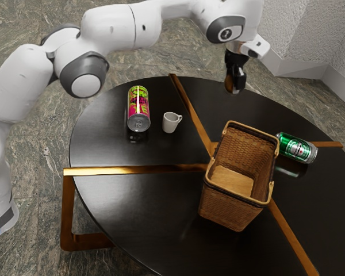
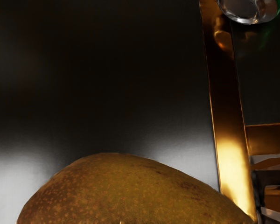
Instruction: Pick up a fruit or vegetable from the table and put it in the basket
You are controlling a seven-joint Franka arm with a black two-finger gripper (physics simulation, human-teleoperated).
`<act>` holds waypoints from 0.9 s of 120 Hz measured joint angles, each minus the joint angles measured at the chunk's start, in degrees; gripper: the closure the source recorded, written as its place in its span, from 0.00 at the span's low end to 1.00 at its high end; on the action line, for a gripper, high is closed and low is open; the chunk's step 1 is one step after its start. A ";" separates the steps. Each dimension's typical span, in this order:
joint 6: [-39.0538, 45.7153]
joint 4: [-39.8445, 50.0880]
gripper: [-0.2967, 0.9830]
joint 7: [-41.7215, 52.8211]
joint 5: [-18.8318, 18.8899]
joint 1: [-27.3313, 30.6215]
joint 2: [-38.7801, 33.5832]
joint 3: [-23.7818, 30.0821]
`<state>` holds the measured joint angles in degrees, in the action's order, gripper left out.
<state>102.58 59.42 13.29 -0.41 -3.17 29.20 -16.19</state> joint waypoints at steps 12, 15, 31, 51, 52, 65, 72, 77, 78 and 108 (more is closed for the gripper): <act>-1.36 -5.09 0.37 0.02 0.24 -2.29 -1.13 0.38; -1.60 -6.00 0.36 0.03 0.26 -3.35 -1.25 0.41; -2.51 -7.40 0.37 0.07 0.22 -9.24 -2.19 0.60; -3.13 -7.11 0.37 0.09 0.18 -17.02 -2.96 0.82; -3.17 -7.06 0.37 0.09 0.18 -17.35 -2.98 0.82; -4.23 -5.28 0.37 0.11 0.18 -19.28 -3.11 0.72; -6.24 -4.73 0.37 0.12 0.29 -19.39 -3.13 0.45; -7.64 -3.86 0.37 0.13 0.33 -19.38 -3.06 0.38; -7.87 -3.66 0.37 0.13 0.33 -19.37 -3.04 0.38; -8.25 -0.03 0.37 0.11 0.06 -19.86 -2.00 0.82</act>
<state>94.33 59.40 13.40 -0.35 -23.03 27.20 -15.37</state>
